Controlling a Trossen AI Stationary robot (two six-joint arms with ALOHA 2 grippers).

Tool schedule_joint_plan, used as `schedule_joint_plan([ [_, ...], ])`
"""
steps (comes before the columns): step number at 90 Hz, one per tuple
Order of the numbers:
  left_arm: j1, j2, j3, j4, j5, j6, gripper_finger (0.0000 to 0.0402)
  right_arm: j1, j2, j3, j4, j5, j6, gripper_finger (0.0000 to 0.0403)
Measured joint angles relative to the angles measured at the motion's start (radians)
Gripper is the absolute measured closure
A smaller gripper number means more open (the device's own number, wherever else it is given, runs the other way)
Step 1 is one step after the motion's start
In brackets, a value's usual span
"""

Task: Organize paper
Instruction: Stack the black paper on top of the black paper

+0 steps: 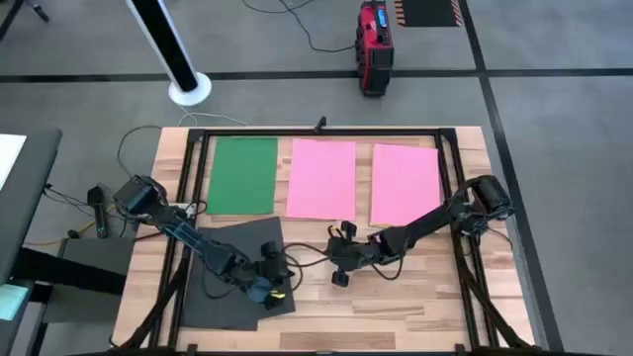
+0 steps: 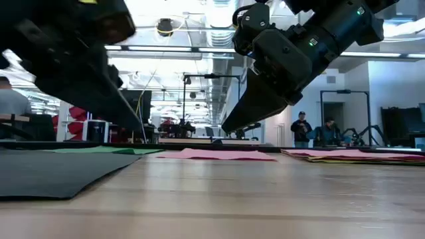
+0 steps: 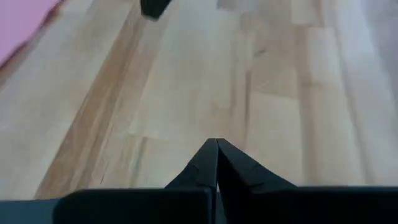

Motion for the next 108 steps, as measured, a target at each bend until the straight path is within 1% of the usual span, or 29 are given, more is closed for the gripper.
schedule_joint_plan([
  [9,0.024,0.063,0.0,0.041,0.054,0.003,0.0402,0.0,0.0,0.0,-0.005,0.002,0.0,0.0403],
  [17,0.03,0.101,0.013,0.048,0.041,-0.003,0.0401,0.0,0.0,0.0,-0.006,0.003,0.0,0.0403],
  [32,0.0,0.082,0.033,-0.015,0.046,-0.032,0.0402,0.002,0.0,0.0,-0.023,0.003,0.0,0.0403],
  [43,-0.041,0.042,0.038,-0.097,0.068,-0.093,0.0402,0.002,0.0,0.0,-0.041,0.003,0.0,0.0403],
  [53,-0.078,0.031,0.038,-0.153,0.054,-0.155,0.0402,0.002,0.0,0.0,-0.044,0.003,0.0,0.0403],
  [81,-0.174,0.028,0.039,-0.215,0.035,-0.327,0.0402,0.002,0.0,0.0,-0.044,0.002,0.007,0.0403],
  [98,-0.183,0.028,0.039,-0.21,0.021,-0.338,0.0402,0.002,0.0,0.0,-0.044,0.002,0.007,0.0403],
  [108,-0.189,0.028,0.039,-0.202,0.056,-0.3,0.0402,0.002,0.0,0.0,-0.044,0.002,0.007,0.0403],
])
